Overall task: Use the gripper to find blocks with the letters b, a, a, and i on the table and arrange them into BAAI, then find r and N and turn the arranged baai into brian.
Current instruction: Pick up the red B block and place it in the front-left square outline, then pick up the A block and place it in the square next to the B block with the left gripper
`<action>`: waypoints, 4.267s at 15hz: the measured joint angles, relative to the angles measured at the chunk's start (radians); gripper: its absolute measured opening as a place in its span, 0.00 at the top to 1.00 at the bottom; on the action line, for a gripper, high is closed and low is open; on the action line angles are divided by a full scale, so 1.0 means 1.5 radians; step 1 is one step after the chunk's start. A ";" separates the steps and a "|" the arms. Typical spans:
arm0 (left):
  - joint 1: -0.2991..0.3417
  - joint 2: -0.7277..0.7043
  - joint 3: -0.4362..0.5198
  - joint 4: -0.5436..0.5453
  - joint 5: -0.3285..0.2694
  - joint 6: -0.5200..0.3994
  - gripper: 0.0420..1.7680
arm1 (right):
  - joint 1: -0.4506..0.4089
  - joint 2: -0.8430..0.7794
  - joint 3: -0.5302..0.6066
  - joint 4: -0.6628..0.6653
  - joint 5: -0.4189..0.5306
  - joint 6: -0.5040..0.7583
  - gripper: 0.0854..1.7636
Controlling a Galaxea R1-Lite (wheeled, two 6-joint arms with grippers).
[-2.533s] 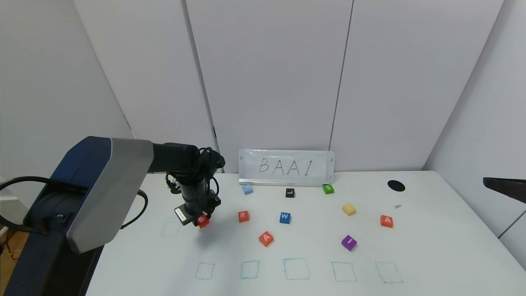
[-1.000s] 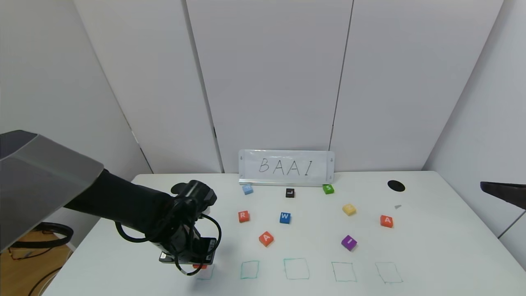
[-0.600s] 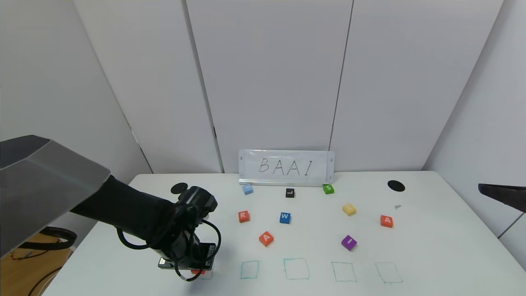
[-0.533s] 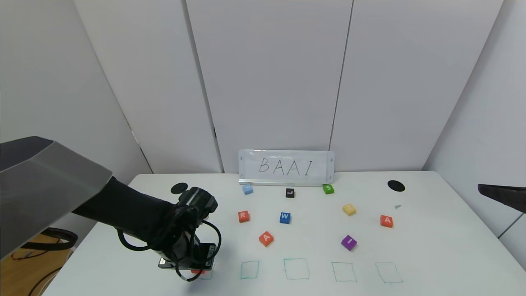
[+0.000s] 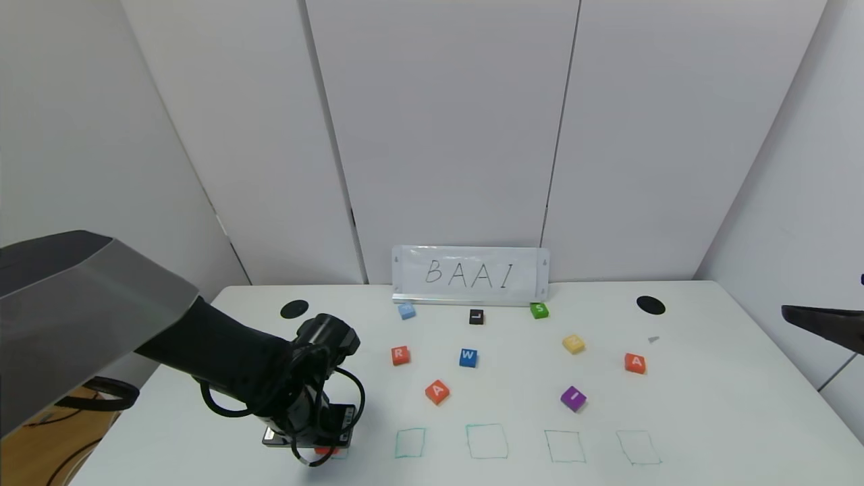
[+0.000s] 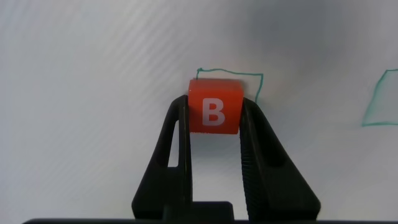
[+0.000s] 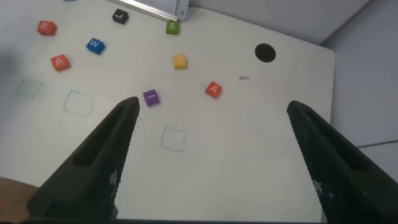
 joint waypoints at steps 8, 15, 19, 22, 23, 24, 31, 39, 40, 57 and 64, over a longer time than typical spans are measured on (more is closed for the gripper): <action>-0.014 0.006 -0.009 0.002 -0.004 -0.020 0.73 | 0.004 0.000 0.002 0.000 -0.001 0.000 0.03; -0.017 0.009 -0.008 0.001 -0.002 -0.019 0.73 | 0.004 0.000 0.003 0.000 0.000 0.000 0.03; -0.017 0.011 -0.004 -0.001 -0.002 -0.018 0.73 | 0.004 0.000 0.004 0.000 0.000 0.000 0.03; -0.017 0.011 -0.006 0.000 -0.002 -0.018 0.54 | 0.004 0.000 0.004 0.000 0.000 0.000 0.03; -0.018 0.010 -0.007 0.000 -0.002 -0.018 0.48 | 0.004 0.000 0.004 0.000 0.000 0.000 0.03; -0.018 0.010 -0.008 0.000 0.000 -0.018 0.43 | 0.004 0.000 0.005 0.000 0.000 -0.001 0.03; -0.017 -0.002 -0.010 0.000 0.007 -0.017 0.19 | 0.008 0.000 0.006 0.000 0.000 -0.001 0.03; -0.019 -0.029 -0.065 0.051 0.007 -0.083 0.09 | 0.009 0.001 0.008 0.000 0.000 -0.001 0.03; -0.019 -0.032 -0.086 0.078 0.007 -0.093 0.08 | 0.012 0.001 0.009 0.000 -0.001 -0.001 0.03; -0.146 0.099 -0.577 0.449 -0.020 -0.593 0.04 | 0.135 -0.004 0.047 -0.036 -0.025 0.010 0.03; -0.174 0.193 -0.624 0.454 -0.008 -0.681 0.03 | 0.180 -0.006 0.068 -0.037 -0.028 0.010 0.03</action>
